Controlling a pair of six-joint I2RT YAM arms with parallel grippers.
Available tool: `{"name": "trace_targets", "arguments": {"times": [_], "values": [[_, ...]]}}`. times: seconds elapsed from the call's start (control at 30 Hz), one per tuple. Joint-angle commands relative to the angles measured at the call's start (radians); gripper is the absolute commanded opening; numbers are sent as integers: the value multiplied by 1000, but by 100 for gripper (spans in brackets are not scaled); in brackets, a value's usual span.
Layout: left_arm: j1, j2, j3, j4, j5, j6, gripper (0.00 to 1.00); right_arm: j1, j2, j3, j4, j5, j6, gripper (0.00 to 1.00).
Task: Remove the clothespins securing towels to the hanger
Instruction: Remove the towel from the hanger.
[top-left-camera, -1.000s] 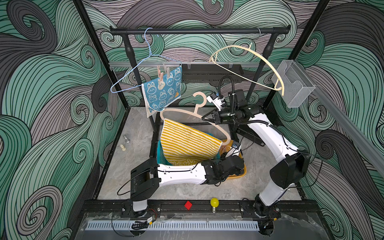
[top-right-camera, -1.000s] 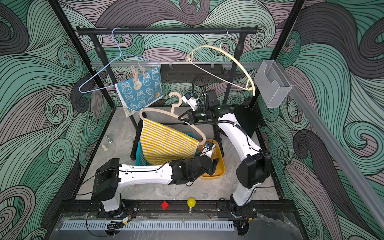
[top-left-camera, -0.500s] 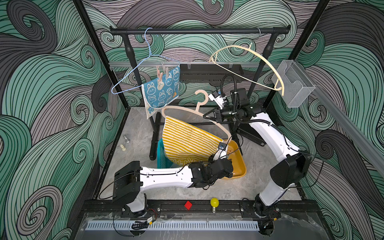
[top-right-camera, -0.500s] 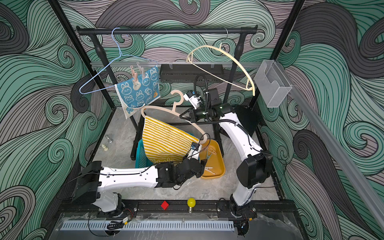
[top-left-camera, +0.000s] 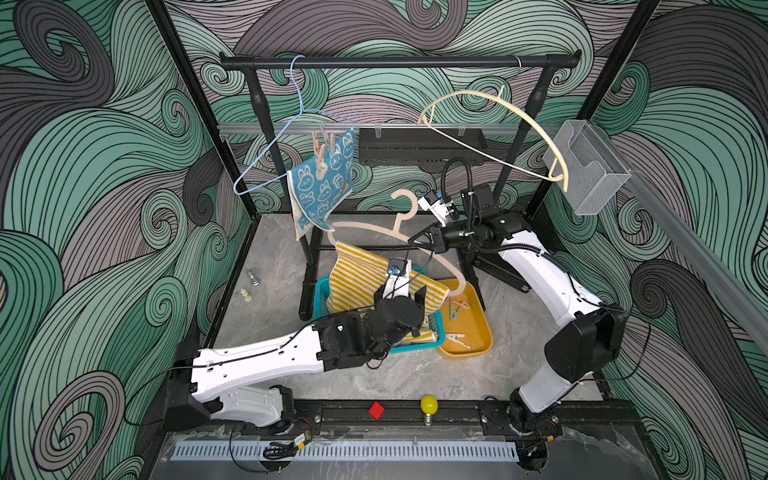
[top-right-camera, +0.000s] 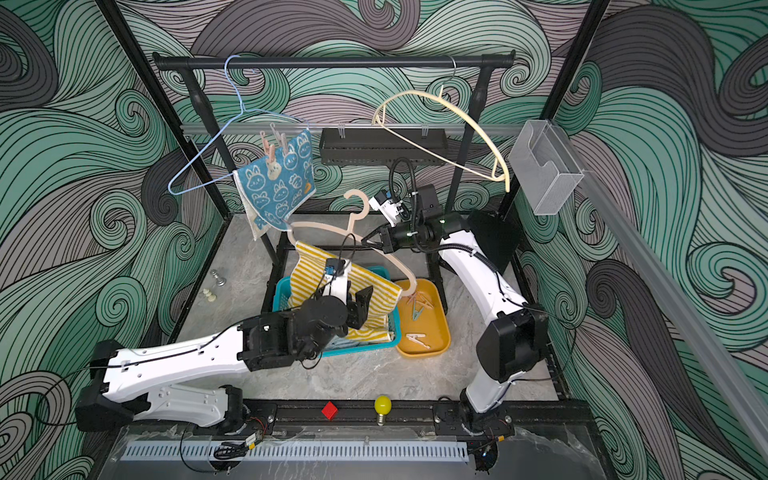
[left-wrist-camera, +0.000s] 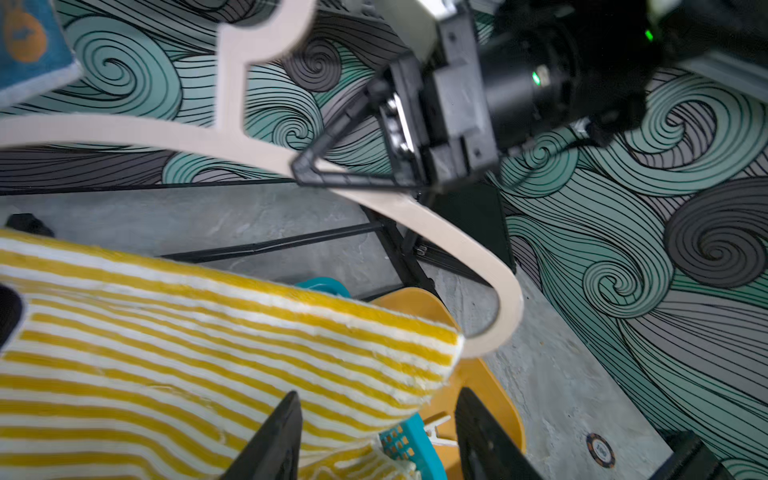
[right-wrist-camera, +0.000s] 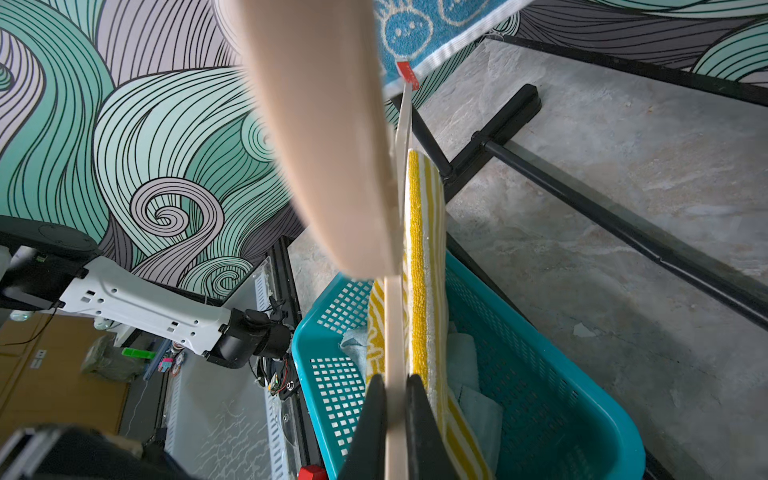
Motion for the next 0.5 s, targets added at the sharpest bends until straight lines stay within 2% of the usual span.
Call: {"name": "trace_targets", "arguments": {"times": [0.0,0.17,0.3,0.47], "values": [[98,-56,58,-187,38,24,58,-7,-67,-26,54,-24,0,1],[225,-188,-28,-210,146,30,59,-7,-108,-52,36,-60,-15,0],[292,-320,-128,-202,200,20,59,-7,-137,-52,12,-80,-19,0],[369,-420,-170,-285,266,19,61,-9,-180,-70,13,-87,5,0]]}}
